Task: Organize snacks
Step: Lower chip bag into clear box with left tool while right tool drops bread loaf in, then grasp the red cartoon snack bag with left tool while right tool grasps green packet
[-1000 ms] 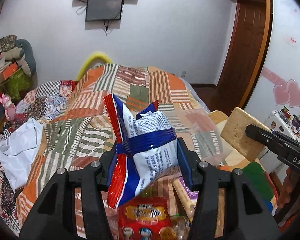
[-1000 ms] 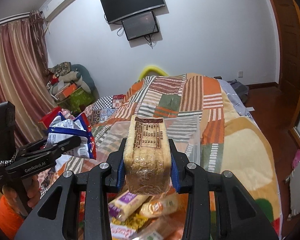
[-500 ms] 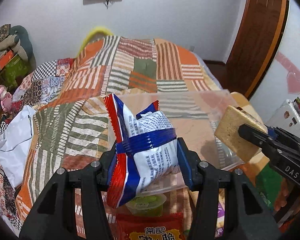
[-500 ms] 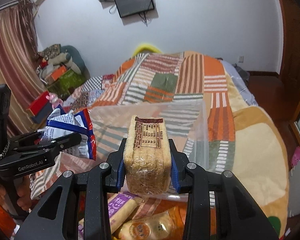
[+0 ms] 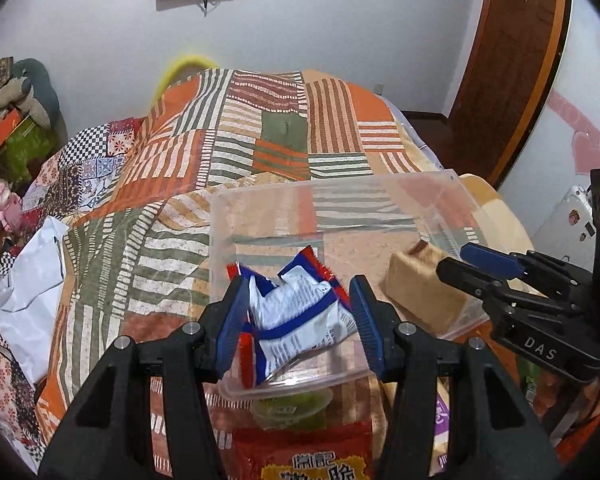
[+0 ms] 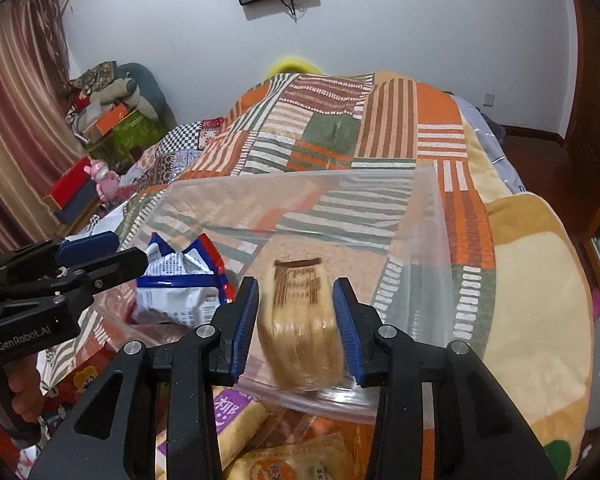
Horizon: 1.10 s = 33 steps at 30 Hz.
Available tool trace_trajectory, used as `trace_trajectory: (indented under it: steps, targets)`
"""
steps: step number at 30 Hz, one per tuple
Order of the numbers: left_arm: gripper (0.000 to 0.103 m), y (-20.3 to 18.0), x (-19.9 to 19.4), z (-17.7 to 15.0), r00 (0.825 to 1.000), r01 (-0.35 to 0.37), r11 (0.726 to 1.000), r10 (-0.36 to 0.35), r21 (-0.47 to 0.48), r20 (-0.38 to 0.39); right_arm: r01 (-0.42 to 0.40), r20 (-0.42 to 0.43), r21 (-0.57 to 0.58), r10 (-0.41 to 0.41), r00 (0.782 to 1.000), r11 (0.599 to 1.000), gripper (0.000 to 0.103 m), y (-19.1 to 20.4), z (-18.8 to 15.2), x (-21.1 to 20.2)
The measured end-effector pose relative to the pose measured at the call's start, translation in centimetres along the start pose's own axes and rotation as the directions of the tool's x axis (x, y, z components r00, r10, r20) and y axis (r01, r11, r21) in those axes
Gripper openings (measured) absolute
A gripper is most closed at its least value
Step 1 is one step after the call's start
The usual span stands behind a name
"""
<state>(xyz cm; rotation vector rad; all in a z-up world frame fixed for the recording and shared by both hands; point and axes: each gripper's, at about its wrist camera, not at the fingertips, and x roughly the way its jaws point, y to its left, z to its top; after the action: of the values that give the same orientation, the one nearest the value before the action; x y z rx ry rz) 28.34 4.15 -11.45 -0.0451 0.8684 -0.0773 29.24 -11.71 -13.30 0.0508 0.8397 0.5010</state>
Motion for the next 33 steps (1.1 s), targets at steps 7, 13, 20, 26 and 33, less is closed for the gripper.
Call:
trace_trajectory:
  steps: [7,13,20,26,33]
  targets:
    - [0.069,0.0,-3.0,-1.0,0.999,-0.027,0.999,0.026,0.017,0.044,0.007,0.033,-0.015,-0.006,0.999,1.0,0.037,0.0,0.2,-2.5]
    - [0.078,0.0,-5.7,-2.3,0.998,-0.018,1.0,0.017,0.008,0.064,0.017,0.081,-0.021,-0.015,0.997,1.0,0.048,0.0,-0.9,-5.9]
    - [0.088,-0.4,-7.6,-5.2,0.999,-0.02,1.0,0.019,0.015,0.05,0.037,0.096,-0.017,-0.035,0.995,0.999,0.056,-0.7,-3.3,-8.3]
    - [0.09,-0.5,-7.1,-8.2,1.0,0.006,1.0,-0.006,-0.003,-0.002,0.051,0.064,-0.005,-0.05,0.997,0.999,0.064,-1.9,-6.2,-9.3]
    - [0.091,-0.5,-6.2,-10.7,0.998,0.025,0.999,-0.026,-0.033,-0.053,0.093,-0.005,-0.013,-0.093,0.996,0.996,0.069,-3.1,-9.8,-9.3]
